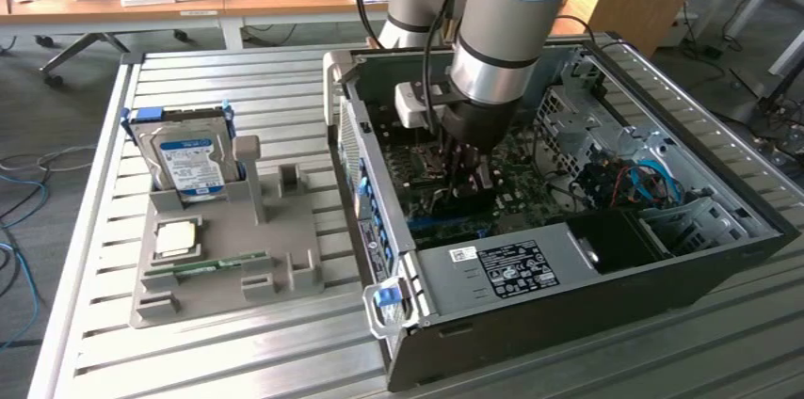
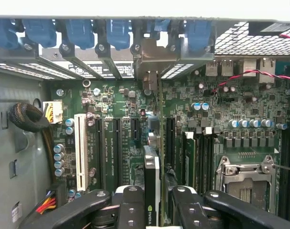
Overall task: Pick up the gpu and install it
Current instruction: 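Insert the gpu into the slot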
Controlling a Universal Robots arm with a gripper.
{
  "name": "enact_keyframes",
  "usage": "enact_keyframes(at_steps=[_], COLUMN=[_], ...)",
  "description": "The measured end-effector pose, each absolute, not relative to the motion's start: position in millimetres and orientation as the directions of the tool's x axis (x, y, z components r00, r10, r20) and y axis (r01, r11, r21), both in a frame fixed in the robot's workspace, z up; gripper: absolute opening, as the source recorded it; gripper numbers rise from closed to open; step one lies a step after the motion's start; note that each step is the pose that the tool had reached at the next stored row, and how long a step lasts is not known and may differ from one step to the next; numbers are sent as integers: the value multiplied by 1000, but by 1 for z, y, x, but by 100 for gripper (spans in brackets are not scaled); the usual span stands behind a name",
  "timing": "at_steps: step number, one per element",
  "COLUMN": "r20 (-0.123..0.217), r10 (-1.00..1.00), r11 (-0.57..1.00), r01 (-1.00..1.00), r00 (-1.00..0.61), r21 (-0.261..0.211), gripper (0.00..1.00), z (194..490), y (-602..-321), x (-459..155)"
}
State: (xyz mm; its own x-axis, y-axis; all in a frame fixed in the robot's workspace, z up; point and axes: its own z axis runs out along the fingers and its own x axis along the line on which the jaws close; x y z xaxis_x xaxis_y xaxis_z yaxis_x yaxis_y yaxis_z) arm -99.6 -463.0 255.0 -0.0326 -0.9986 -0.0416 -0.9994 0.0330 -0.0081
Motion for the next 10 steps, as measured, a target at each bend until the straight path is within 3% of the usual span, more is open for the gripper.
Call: enact_keyframes(at_steps=[10], r20=[-42], r10=[-999], r11=[33], r01=[-999], r00=[-32], r21=[-18], gripper=[27], z=[251], y=[-465], x=[-104])
